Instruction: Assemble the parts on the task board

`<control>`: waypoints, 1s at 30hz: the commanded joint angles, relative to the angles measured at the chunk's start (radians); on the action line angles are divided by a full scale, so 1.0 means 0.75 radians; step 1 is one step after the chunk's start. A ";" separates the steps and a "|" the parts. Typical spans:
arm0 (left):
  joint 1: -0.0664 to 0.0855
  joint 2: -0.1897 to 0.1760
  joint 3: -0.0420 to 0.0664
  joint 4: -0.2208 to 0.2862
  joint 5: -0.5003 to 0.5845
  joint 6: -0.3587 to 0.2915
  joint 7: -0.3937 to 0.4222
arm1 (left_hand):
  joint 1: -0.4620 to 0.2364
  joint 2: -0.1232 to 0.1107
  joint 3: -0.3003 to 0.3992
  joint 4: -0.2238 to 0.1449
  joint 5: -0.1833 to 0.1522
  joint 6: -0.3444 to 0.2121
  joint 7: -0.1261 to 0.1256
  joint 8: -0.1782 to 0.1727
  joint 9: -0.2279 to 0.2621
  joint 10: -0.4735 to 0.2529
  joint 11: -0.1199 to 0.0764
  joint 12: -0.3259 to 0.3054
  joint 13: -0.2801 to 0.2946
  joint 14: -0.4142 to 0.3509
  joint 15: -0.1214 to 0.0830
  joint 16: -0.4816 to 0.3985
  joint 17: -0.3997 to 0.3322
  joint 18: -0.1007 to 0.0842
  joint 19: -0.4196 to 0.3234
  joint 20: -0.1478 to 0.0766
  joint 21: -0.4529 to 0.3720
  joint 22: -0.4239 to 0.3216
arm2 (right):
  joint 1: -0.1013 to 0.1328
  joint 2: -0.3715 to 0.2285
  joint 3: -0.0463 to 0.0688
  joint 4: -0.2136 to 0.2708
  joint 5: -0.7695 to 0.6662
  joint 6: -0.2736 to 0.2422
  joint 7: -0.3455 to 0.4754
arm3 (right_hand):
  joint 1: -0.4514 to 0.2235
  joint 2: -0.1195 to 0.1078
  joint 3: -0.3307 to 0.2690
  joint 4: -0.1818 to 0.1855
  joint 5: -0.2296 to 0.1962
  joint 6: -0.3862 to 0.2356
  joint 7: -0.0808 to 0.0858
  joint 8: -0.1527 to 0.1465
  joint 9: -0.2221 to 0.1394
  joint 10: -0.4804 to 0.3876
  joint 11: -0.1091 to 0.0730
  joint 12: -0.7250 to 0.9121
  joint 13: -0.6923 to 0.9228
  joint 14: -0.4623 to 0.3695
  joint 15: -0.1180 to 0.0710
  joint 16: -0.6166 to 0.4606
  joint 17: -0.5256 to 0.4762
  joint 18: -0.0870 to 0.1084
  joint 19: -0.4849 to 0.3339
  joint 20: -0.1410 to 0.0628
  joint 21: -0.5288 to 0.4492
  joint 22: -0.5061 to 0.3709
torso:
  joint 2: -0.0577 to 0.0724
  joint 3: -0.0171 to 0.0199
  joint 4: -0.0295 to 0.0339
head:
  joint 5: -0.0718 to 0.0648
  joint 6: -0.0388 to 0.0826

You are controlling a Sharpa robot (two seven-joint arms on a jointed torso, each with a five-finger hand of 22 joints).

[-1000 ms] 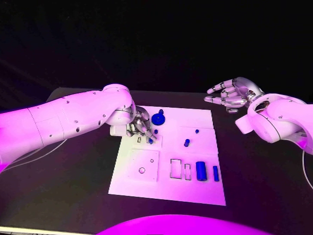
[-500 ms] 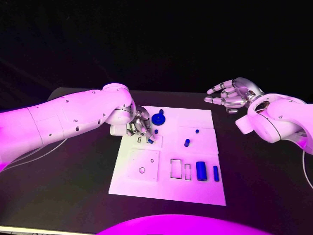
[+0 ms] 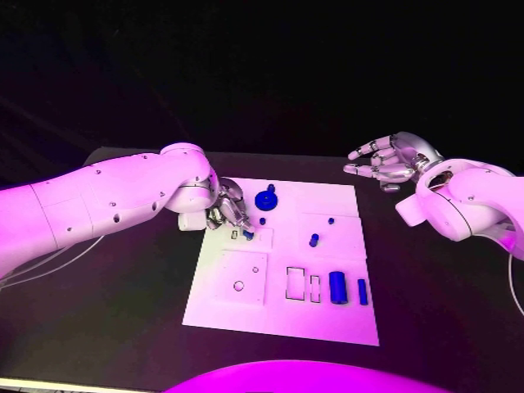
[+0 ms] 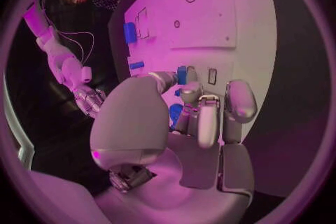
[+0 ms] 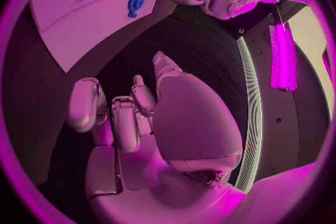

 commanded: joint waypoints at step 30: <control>-0.061 -0.079 0.000 0.197 -0.378 -0.354 0.018 | -0.114 -0.076 0.362 -0.310 0.037 0.074 -0.037 0.014 0.116 0.095 -0.023 0.046 0.077 0.123 -0.032 0.015 0.301 -0.046 0.080 -0.019 0.051 0.100 | 0.000 0.034 -0.001 -0.142 0.351 -0.144 0.411 | 0.034 -0.083 0.352 -0.035 0.001 -0.108 0.090 0.119 -0.066 -0.431 0.111 -1.185 -1.364 -0.620 0.147 -1.485 -1.202 0.140 -0.662 0.149 -1.325 -0.940 | 0.003 -0.0015 -0.0018 | 0.027 -0.009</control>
